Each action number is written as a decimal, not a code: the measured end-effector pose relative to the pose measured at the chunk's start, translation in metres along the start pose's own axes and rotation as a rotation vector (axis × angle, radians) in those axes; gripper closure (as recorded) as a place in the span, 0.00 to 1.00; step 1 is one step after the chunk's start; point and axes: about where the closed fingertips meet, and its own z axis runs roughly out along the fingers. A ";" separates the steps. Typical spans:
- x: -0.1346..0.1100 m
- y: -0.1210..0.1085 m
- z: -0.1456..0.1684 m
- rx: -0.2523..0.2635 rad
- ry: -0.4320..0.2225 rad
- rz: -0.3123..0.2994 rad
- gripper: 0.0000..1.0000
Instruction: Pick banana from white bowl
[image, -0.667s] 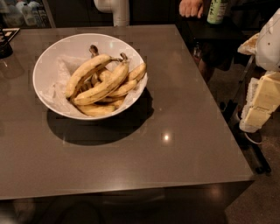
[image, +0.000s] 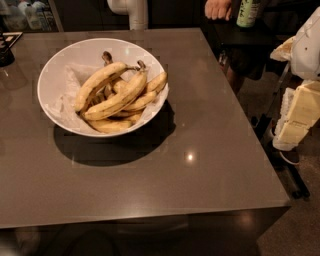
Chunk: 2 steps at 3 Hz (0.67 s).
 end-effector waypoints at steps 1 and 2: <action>-0.022 -0.001 -0.005 -0.005 0.016 -0.072 0.00; -0.046 -0.002 -0.007 -0.020 0.040 -0.158 0.00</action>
Offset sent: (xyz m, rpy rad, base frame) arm 0.0106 0.0660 0.0199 -0.1513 0.0674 0.2484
